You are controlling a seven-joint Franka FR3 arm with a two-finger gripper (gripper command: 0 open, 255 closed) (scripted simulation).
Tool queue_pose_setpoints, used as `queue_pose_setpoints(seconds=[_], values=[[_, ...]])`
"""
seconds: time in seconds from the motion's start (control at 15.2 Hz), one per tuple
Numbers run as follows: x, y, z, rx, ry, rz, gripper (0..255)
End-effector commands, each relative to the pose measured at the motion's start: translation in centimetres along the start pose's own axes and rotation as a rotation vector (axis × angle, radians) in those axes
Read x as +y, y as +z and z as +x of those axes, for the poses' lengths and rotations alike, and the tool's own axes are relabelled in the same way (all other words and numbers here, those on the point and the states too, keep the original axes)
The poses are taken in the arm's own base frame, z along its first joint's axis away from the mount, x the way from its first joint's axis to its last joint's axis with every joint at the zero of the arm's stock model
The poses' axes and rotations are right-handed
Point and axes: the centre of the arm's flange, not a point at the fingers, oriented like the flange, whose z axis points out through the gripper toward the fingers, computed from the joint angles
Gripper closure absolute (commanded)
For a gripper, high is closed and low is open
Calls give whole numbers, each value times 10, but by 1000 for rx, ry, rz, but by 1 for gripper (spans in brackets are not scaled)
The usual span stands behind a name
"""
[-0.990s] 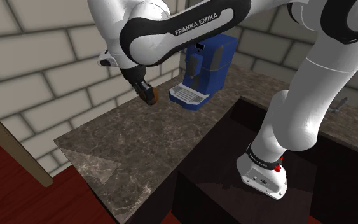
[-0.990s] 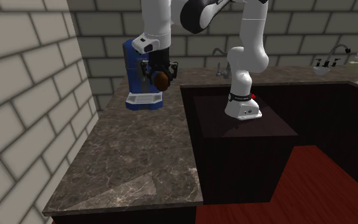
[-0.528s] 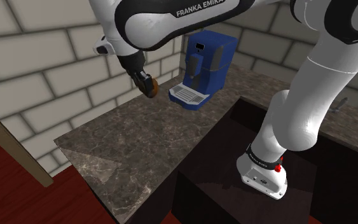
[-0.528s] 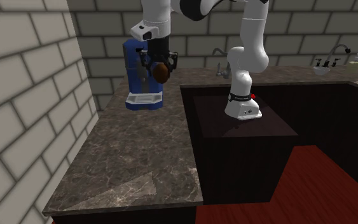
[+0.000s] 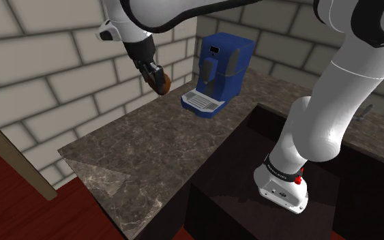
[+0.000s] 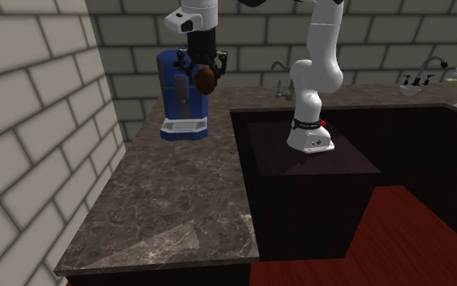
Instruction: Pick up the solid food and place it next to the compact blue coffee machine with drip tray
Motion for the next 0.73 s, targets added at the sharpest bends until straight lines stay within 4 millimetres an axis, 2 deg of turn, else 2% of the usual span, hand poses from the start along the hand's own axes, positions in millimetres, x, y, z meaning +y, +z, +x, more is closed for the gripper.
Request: queue_pose_setpoints(seconds=[0.0,0.66], values=[[1,-11,-3,0,0,0,255],[4,-61,-17,0,0,0,255]])
